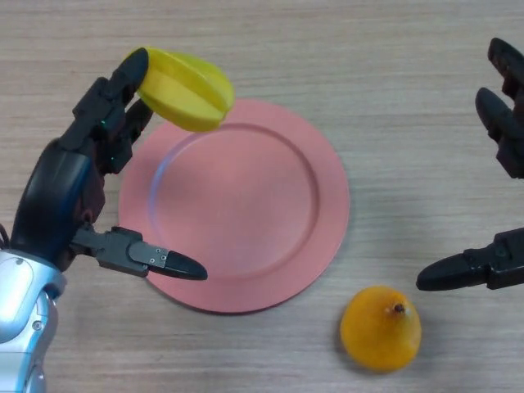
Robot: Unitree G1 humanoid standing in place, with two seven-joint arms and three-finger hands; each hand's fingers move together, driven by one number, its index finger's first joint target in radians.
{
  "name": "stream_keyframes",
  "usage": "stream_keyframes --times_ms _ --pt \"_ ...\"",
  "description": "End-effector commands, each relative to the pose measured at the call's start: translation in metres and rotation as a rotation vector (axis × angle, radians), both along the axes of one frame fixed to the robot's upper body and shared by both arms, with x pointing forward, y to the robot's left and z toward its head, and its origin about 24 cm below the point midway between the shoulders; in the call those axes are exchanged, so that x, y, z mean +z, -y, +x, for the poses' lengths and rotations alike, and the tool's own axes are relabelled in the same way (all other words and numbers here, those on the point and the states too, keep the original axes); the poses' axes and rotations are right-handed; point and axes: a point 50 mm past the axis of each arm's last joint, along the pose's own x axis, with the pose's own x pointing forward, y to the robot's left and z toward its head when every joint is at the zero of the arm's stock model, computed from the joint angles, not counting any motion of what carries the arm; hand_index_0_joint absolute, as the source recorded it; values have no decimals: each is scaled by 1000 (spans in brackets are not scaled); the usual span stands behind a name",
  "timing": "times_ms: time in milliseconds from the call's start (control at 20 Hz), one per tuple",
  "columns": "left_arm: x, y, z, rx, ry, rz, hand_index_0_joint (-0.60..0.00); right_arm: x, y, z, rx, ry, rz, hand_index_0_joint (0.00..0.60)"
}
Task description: Pick up the yellow starfruit and place it on the plate
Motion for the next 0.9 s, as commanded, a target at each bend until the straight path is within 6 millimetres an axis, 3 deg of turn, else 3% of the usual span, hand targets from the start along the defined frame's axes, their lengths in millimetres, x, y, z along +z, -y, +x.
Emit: stream_keyframes --times_ms 50,900 --pt "44 -14 -13 40 280 -22 0 29 4 -9 -22 224 -22 0" --pt "56 -10 -20 53 273 -20 0 27 1 -1 11 210 15 0"
